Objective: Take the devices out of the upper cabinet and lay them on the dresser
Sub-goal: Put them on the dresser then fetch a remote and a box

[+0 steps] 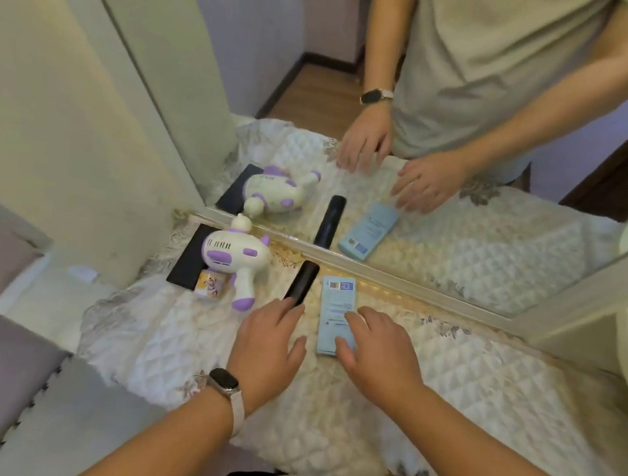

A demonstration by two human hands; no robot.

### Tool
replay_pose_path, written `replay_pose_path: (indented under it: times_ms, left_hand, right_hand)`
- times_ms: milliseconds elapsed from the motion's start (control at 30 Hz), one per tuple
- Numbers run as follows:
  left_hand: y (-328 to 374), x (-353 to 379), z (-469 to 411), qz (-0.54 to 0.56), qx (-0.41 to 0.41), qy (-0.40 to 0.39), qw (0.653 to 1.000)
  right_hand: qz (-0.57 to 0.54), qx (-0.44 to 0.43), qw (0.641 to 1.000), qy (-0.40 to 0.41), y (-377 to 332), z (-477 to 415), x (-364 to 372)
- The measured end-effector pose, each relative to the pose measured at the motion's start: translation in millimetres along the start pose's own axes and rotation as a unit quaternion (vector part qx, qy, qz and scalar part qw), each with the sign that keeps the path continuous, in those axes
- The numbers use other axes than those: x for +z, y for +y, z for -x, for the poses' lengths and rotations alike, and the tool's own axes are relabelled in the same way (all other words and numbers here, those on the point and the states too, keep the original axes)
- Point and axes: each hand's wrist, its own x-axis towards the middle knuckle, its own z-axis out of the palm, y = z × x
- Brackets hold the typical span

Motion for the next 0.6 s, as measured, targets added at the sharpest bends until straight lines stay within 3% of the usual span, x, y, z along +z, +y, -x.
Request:
replay_pose_path:
  times_ms: [100,267,600]
  left_hand:
    - [10,-15,22,-0.043,0.004,0.033,0.999]
    - [18,-31,76,-0.089,-0.057,0.073,0.992]
    - [6,-68,216,-0.163,-0.187,0.123,0.961]
  right_hand:
    - [0.023,-0.071,0.997,0.015,-4,10,-14]
    - [0.022,-0.187,0.982,0.019,-23,22,-23]
    - [0.018,-0.418,0.908,0.000,-115,67,-14]
